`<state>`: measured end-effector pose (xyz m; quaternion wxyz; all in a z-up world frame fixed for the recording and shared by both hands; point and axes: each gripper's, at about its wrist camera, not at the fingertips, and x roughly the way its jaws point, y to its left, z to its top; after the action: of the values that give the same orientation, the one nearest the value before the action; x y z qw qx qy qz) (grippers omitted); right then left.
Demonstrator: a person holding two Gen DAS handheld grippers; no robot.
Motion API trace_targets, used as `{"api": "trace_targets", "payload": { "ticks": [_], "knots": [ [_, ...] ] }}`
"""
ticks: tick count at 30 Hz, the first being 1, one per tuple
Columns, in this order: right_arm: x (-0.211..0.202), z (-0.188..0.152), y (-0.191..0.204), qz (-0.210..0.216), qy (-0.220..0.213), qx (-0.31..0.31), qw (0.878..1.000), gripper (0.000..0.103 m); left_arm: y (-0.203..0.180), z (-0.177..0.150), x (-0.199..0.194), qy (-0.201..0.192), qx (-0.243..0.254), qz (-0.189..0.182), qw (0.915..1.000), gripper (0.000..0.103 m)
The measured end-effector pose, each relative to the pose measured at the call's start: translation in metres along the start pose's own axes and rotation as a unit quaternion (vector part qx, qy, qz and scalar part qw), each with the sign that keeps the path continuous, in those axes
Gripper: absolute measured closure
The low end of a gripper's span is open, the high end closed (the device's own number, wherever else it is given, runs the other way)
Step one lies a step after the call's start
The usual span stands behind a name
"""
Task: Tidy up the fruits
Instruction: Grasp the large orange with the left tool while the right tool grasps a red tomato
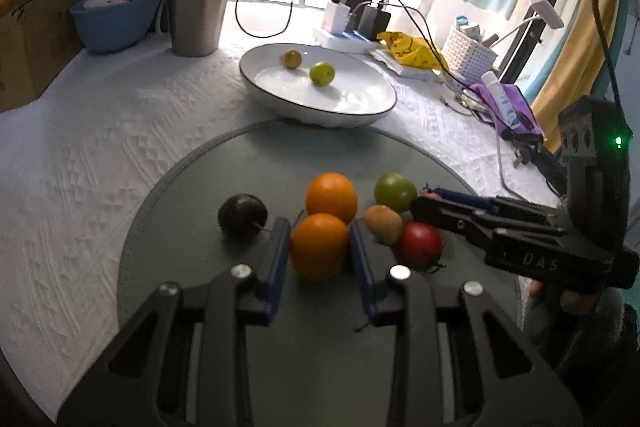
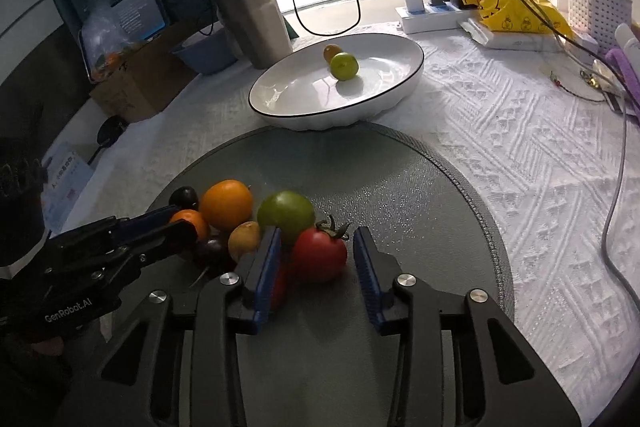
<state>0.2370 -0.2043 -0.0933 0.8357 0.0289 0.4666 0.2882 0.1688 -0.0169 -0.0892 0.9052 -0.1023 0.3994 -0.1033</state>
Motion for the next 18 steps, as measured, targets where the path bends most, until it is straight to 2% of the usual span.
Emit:
{"api": "trace_targets", "payload": {
  "ticks": [3, 5, 11, 18],
  "knots": [
    [0.001, 0.0, -0.004, 0.009, 0.002, 0.013, 1.0, 0.066, -0.002, 0.0, -0.003, -0.001, 0.003, -0.005, 1.0, 0.071],
    [0.001, 0.0, -0.003, 0.006, 0.003, 0.01, 1.0, 0.074, -0.004, 0.0, -0.006, -0.004, 0.008, -0.007, 0.9999, 0.071],
    [-0.005, -0.003, 0.004, -0.004, -0.002, -0.005, 1.0, 0.074, -0.006, 0.007, -0.014, -0.015, 0.014, -0.006, 0.9998, 0.071],
    [-0.022, 0.008, 0.004, -0.019, -0.029, -0.017, 0.999, 0.074, -0.01, 0.02, -0.021, -0.028, 0.024, -0.002, 0.9993, 0.071]
  ]
}}
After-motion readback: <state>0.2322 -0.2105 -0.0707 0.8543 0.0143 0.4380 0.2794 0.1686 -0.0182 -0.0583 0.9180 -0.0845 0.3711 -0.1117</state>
